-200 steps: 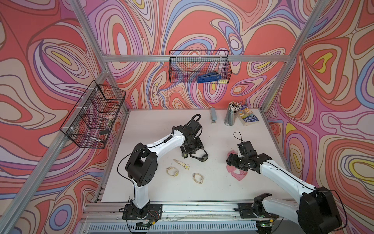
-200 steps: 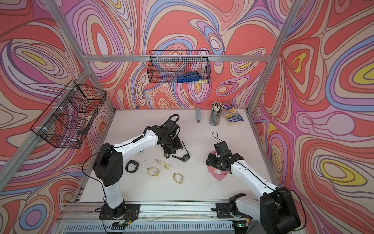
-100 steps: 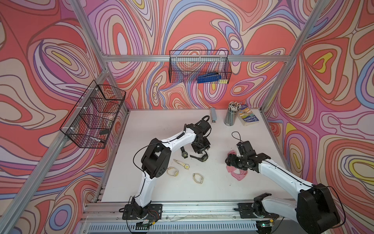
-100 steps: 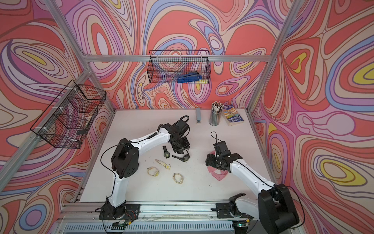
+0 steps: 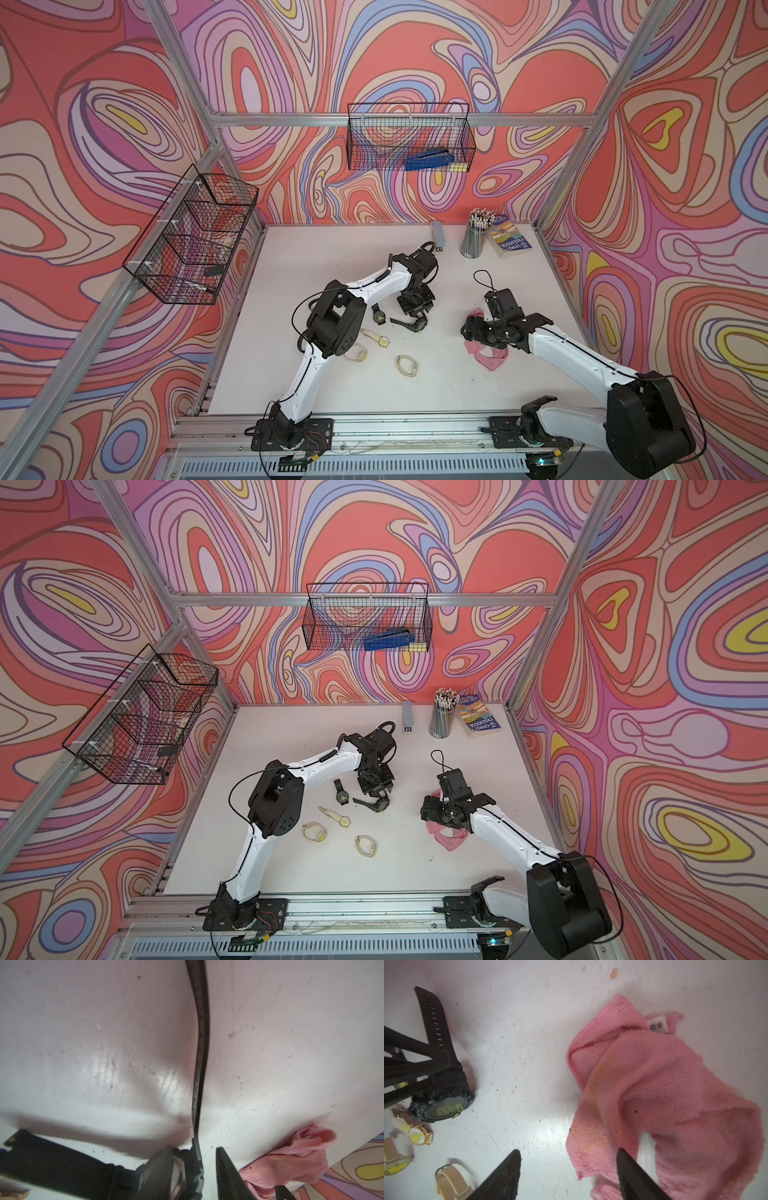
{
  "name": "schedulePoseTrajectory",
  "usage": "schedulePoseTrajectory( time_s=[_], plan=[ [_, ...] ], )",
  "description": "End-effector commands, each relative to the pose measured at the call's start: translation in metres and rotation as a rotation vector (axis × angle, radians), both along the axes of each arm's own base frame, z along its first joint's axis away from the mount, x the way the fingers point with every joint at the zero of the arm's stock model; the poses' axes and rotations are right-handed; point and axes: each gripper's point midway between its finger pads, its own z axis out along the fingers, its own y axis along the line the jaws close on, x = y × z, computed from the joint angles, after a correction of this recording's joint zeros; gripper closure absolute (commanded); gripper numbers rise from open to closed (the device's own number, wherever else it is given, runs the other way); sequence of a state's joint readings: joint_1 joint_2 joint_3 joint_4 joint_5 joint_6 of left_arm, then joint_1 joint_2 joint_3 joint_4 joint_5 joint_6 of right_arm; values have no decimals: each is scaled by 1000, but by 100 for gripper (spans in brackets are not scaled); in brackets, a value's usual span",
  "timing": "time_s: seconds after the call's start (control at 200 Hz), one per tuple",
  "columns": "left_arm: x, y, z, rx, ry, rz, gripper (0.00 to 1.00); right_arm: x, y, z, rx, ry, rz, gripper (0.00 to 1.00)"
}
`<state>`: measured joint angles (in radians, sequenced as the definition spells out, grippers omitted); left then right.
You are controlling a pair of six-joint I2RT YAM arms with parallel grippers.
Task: Wipe the watch dial
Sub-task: Pick up the watch at the center of the board.
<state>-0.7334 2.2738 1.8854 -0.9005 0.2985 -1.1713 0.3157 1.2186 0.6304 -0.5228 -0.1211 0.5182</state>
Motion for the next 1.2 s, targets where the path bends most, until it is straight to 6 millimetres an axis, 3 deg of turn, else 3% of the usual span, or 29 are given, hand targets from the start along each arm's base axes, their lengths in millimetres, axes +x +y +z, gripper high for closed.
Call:
schedulePoseTrajectory(
  time_s=[0.0, 0.17, 0.456, 0.676, 0.992, 1.192],
  plan=[
    [-9, 3, -10, 29, 53, -4, 68, 4, 4, 2, 3, -6, 17, 26],
    [-13, -1, -18, 7, 79, -3, 75, 5, 5, 0, -2, 7, 20, 26],
    [-13, -6, -25, -39, 111, 1, 97, 5, 5, -1, -5, 16, 19, 26],
    [-8, -3, -17, -84, 103, 19, 100, 5, 4, 1, -6, 22, 17, 26],
    [6, -11, 23, -361, -29, 122, 100, 17, -11, 36, -112, -37, 10, 29],
    [14, -23, 52, -537, -145, 134, 100, 33, -28, 30, -259, -12, 15, 35]
  ],
)
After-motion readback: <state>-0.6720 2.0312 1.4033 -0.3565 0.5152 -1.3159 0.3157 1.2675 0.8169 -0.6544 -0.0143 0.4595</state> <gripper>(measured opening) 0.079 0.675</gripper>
